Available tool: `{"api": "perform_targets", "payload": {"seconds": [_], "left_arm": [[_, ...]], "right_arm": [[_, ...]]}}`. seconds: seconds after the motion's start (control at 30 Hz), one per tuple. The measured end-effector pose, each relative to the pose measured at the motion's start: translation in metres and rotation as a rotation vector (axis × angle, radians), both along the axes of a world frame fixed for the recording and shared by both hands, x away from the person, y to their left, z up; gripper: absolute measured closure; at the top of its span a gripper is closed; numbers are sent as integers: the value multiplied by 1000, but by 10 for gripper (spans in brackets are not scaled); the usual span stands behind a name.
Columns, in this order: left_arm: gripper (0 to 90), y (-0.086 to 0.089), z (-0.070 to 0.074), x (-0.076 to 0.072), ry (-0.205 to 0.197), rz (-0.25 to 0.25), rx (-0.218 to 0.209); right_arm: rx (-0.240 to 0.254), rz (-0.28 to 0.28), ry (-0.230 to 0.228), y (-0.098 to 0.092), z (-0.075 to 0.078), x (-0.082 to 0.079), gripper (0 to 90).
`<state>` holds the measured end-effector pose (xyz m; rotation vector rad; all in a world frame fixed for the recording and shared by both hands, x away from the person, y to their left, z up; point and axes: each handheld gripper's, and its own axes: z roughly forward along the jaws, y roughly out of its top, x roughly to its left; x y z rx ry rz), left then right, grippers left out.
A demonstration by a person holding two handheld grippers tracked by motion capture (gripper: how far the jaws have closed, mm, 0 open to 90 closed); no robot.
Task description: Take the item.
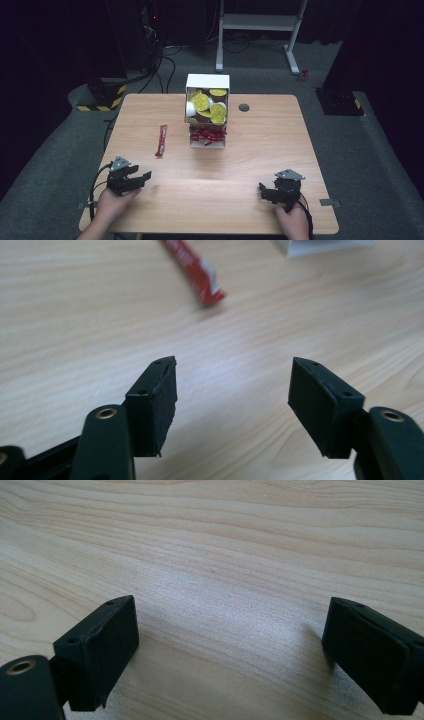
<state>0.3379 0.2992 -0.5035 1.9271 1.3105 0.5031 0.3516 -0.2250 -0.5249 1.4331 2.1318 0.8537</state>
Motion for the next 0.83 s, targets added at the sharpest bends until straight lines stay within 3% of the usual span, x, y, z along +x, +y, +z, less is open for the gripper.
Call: {"api": "perform_targets", "payload": {"seconds": [0.03, 0.07, 0.17, 0.2, 0.37, 0.83], "left_arm": [[352, 1, -4, -3, -1, 1, 17], [375, 3, -14, -9, -11, 12, 66], [372, 3, -25, -17, -23, 1, 72], [339, 0, -24, -20, -23, -29, 103], [255, -1, -26, -17, -23, -49, 92], [225, -2, -26, -19, -22, -58, 89]], "right_arm": [[0, 0, 0, 0, 0, 0, 78], [0, 0, 0, 0, 0, 0, 79], [0, 0, 0, 0, 0, 0, 78], [0, 0, 0, 0, 0, 0, 78], [2, -5, 1, 0, 0, 0, 78], [0, -10, 2, 1, 0, 0, 80]]}}
